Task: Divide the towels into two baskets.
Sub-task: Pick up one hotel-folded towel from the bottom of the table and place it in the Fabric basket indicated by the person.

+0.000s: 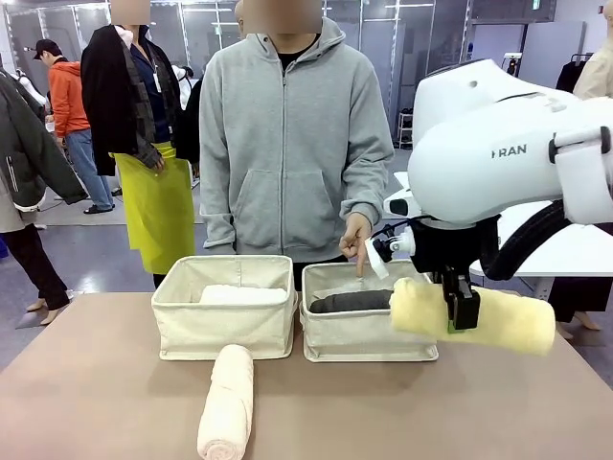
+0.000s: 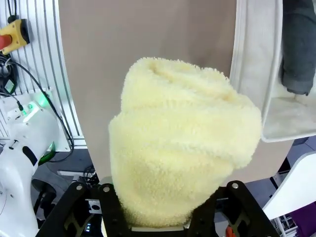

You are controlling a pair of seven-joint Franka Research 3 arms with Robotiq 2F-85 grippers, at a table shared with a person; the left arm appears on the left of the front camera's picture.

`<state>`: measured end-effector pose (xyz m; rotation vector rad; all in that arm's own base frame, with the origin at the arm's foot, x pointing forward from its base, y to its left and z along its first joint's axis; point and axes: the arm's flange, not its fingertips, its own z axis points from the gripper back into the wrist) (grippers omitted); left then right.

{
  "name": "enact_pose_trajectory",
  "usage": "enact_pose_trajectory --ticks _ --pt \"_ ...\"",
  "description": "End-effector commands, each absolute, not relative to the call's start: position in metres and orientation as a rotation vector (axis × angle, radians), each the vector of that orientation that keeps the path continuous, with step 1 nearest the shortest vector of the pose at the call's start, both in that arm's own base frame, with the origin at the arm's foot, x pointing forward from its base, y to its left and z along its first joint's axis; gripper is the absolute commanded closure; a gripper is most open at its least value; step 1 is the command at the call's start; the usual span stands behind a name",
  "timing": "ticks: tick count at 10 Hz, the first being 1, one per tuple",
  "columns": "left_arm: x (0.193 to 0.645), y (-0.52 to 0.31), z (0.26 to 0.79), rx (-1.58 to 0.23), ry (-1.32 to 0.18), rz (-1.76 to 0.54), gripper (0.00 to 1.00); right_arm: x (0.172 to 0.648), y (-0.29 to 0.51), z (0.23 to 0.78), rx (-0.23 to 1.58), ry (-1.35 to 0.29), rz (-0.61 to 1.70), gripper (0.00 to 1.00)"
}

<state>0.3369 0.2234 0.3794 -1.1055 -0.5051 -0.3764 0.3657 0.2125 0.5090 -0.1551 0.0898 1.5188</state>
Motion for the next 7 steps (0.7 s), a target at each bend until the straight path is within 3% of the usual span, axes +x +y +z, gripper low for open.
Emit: enact_pose_trajectory --ticks 1,4,5,7 --pt "0.331 0.224 0.383 -1.107 -0.498 -0.384 0.0 0.365 0.234 0.501 -0.16 0.102 1.486 0.68" --pt "0.331 0.224 0.383 -1.107 -0.498 -0.384 0.0 0.365 0.222 0.5 -0.153 0.106 1.512 0.64" --pt "0.331 0.224 0.383 -1.107 -0.498 -0.384 0.0 0.384 0.231 0.513 -0.207 0.022 1.58 0.64" --pt "0.331 0.224 0.383 -1.107 -0.498 -0.384 0.0 0.419 0.271 0.529 -0.256 0.006 1.685 0.64"
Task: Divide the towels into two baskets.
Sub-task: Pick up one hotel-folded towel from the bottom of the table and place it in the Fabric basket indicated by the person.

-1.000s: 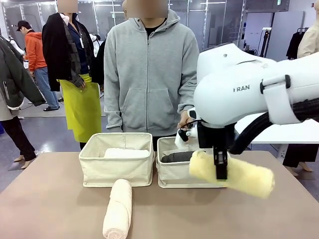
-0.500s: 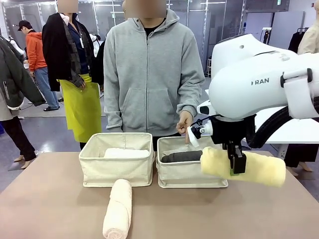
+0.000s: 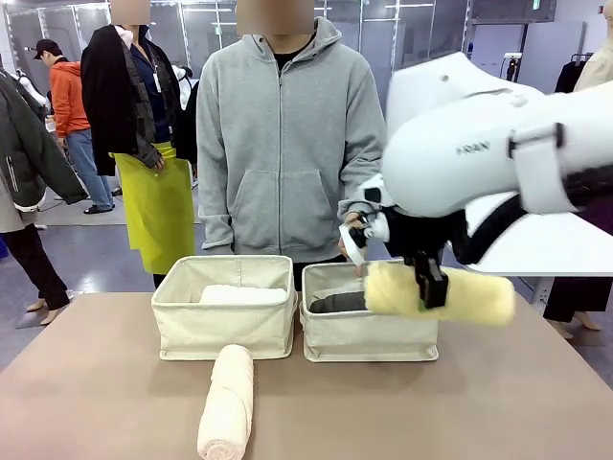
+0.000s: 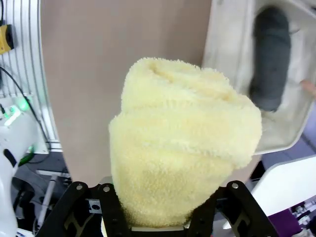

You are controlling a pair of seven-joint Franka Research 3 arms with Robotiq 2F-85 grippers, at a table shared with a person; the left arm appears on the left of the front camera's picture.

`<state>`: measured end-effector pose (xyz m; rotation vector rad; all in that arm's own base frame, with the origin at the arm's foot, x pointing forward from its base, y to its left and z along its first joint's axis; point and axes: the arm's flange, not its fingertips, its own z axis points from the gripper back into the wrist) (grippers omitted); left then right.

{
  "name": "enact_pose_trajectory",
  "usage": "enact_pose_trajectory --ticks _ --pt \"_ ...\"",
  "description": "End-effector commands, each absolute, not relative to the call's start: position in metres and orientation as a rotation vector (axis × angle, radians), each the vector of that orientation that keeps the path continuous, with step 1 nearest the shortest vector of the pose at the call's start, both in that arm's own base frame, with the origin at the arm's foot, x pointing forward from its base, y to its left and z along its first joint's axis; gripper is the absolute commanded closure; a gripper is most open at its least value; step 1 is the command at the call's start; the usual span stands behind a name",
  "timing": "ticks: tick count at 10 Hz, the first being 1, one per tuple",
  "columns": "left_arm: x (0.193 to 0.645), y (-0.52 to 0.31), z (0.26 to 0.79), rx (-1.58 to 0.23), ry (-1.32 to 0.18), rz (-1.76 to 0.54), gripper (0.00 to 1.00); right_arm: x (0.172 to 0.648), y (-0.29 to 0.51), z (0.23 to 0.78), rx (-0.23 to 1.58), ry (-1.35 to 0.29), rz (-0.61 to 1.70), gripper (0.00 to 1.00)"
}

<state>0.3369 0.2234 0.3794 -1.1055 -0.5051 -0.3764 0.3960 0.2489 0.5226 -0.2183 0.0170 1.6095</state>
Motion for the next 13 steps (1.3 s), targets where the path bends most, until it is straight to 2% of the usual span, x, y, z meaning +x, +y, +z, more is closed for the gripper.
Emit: enact_pose_trajectory --ticks 1,4,8,11,12,13 --pt "0.331 0.224 0.383 -1.107 -0.498 -0.384 0.0 0.436 0.286 0.534 -0.277 0.002 1.692 0.64" --pt "0.331 0.224 0.383 -1.107 -0.498 -0.384 0.0 0.49 0.32 0.525 -0.286 -0.009 1.721 0.64" --pt "0.331 0.224 0.383 -1.107 -0.498 -0.384 0.0 0.556 0.339 0.482 -0.322 0.038 1.746 0.64" --pt "0.331 0.224 0.383 -1.107 -0.498 -0.384 0.0 0.58 0.341 0.448 -0.298 0.095 1.761 0.64" --pt "0.331 0.224 0.383 -1.107 -0.498 -0.384 0.0 0.582 0.341 0.444 -0.302 0.127 1.76 0.41" --pt "0.331 0.224 0.383 -1.107 -0.498 -0.384 0.0 0.582 0.343 0.442 -0.298 0.156 1.754 0.29"
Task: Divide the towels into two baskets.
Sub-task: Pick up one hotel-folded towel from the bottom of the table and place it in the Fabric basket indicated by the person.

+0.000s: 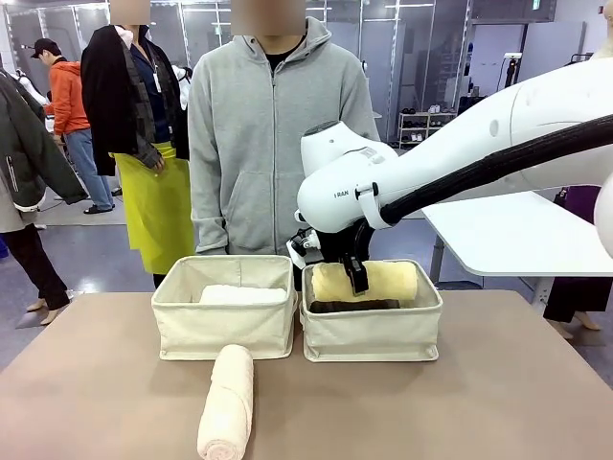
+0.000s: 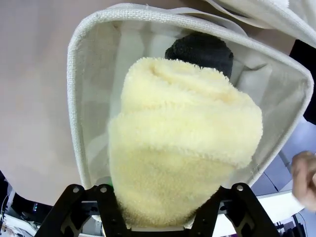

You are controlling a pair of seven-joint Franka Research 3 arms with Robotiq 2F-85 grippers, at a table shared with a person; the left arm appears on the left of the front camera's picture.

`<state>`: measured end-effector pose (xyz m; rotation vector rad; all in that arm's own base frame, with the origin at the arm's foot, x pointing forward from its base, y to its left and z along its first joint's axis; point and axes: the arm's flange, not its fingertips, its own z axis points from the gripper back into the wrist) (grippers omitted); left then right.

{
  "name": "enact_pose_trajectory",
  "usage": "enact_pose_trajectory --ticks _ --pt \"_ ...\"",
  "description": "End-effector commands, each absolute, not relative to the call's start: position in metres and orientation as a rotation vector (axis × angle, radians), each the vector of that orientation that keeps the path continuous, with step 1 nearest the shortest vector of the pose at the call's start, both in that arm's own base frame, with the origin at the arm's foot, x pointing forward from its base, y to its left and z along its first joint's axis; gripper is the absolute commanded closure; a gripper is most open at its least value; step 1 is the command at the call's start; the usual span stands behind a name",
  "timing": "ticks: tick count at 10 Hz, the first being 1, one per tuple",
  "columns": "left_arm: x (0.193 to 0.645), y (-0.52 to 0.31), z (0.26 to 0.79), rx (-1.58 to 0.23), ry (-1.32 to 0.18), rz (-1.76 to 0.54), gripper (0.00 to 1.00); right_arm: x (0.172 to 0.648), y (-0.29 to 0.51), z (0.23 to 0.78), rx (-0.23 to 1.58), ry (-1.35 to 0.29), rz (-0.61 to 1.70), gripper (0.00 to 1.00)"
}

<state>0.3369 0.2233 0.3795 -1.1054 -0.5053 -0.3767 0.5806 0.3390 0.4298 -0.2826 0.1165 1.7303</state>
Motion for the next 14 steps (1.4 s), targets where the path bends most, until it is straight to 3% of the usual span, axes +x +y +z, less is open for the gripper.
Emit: enact_pose_trajectory --ticks 1,2,5,6,14 --pt "0.331 0.224 0.383 -1.107 -0.498 -0.384 0.0 0.581 0.344 0.44 -0.293 0.178 1.756 0.05" --pt "0.331 0.224 0.383 -1.107 -0.498 -0.384 0.0 0.58 0.344 0.44 -0.292 0.189 1.752 0.0" --pt "0.331 0.224 0.383 -1.107 -0.498 -0.384 0.0 0.575 0.338 0.447 -0.256 0.16 1.73 0.0" --pt "0.331 0.224 0.383 -1.107 -0.498 -0.384 0.0 0.569 0.333 0.45 -0.28 0.174 1.71 0.21" --pt "0.331 0.224 0.383 -1.107 -0.498 -0.384 0.0 0.578 0.34 0.442 -0.276 0.165 1.722 0.21"
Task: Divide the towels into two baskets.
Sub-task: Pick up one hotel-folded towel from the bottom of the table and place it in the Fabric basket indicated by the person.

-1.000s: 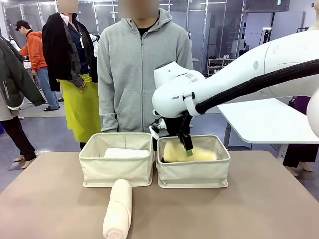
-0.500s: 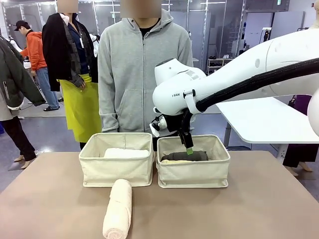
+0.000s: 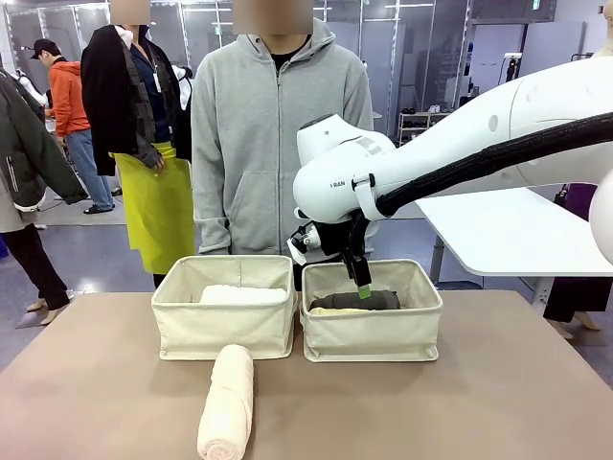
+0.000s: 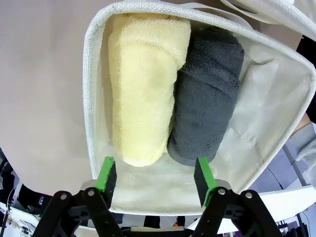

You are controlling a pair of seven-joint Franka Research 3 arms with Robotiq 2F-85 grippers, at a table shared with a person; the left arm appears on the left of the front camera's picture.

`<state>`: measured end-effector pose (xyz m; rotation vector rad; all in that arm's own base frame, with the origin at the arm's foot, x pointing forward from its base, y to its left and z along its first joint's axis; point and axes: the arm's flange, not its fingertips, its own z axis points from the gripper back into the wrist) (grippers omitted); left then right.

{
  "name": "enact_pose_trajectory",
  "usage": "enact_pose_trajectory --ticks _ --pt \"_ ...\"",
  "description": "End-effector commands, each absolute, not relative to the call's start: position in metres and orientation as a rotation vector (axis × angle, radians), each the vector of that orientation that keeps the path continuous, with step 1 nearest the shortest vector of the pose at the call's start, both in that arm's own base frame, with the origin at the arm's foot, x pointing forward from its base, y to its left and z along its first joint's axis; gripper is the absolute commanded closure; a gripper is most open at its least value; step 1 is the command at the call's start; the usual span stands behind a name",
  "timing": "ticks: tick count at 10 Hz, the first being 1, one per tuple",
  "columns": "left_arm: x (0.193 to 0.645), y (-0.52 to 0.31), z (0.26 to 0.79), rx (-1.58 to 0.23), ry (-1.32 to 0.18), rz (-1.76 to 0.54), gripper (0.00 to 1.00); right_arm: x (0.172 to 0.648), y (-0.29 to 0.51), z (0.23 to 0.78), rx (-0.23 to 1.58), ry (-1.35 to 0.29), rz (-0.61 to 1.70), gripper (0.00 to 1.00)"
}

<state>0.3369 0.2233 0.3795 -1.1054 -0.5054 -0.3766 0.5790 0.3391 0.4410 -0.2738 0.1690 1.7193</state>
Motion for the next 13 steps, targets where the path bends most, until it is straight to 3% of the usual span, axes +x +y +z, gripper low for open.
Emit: enact_pose_trajectory --ticks 1,4,5,9,13 --pt "0.331 0.224 0.383 -1.107 -0.498 -0.384 0.0 0.578 0.34 0.442 -0.276 0.165 1.722 0.21" --pt "0.331 0.224 0.383 -1.107 -0.498 -0.384 0.0 0.579 0.339 0.441 -0.274 0.169 1.719 0.2" --pt "0.331 0.224 0.383 -1.107 -0.498 -0.384 0.0 0.562 0.326 0.464 -0.254 0.143 1.667 0.2" --pt "0.331 0.224 0.383 -1.107 -0.498 -0.384 0.0 0.511 0.228 0.506 0.127 -0.046 1.486 0.2" --pt "0.331 0.224 0.383 -1.107 -0.498 -0.384 0.0 0.494 0.072 0.469 0.549 -0.166 1.113 0.2"
